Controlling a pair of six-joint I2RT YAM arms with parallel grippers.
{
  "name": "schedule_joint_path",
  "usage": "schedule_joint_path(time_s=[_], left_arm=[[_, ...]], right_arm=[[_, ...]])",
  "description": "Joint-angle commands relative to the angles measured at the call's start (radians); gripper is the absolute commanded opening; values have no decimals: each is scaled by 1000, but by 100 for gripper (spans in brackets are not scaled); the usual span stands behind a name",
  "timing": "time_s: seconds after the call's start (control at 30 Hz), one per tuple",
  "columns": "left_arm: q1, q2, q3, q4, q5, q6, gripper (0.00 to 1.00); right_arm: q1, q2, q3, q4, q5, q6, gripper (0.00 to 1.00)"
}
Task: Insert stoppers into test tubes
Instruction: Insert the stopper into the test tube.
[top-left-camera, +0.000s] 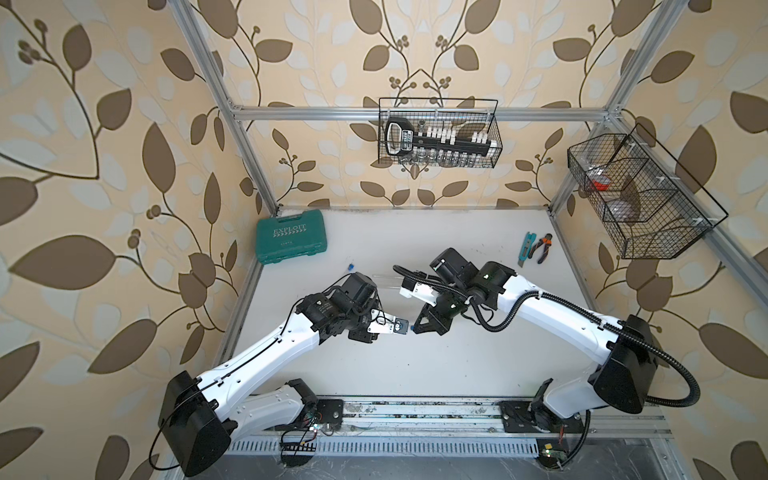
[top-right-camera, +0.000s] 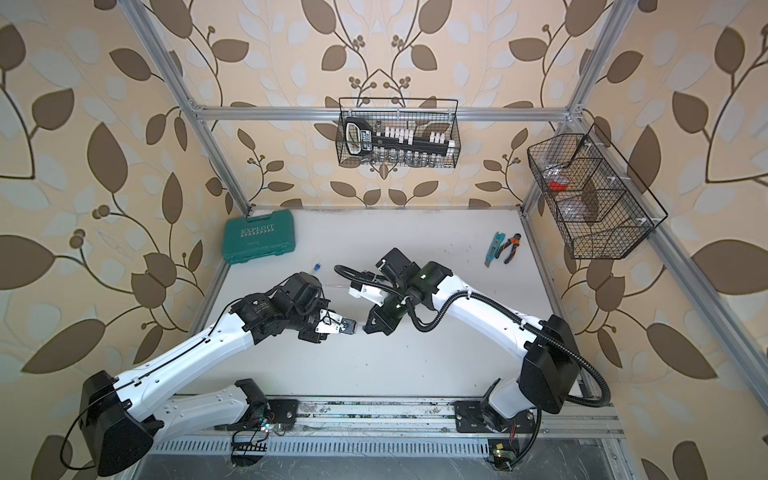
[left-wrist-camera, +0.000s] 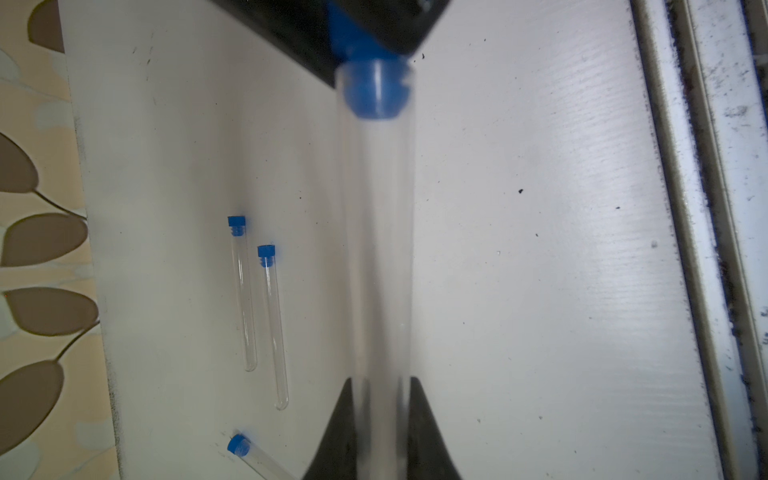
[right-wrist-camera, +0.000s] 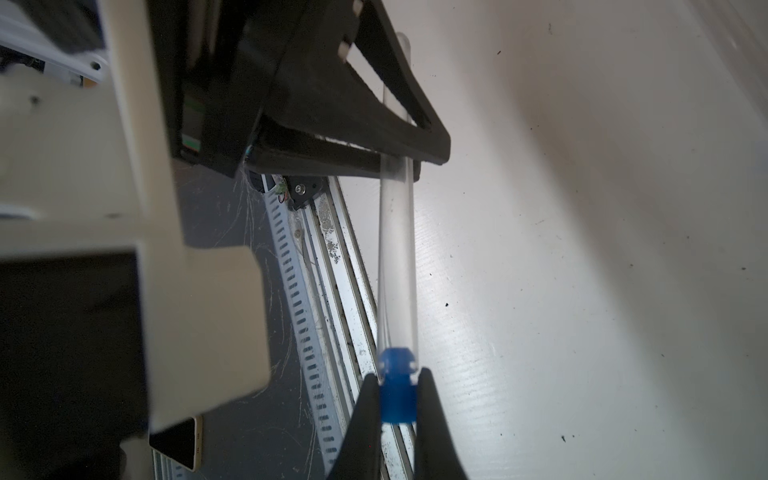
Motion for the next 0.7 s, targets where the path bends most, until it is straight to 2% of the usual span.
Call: schedule_joint_path(time_s=[0.0, 0.37, 0.53, 0.67], left_arm=[[-105, -19, 76, 303, 524, 80, 0], [-121, -11, 80, 269, 477, 138, 0], [-122, -13, 76, 271, 382, 138, 0], [-121, -20, 69, 294, 391, 110, 0]], right_arm=[[20, 47, 61, 559, -53, -15, 0], [17, 56, 33, 598, -62, 23, 2], [9, 61, 26, 560, 39, 59, 5], [0, 66, 10, 571, 85, 96, 6]])
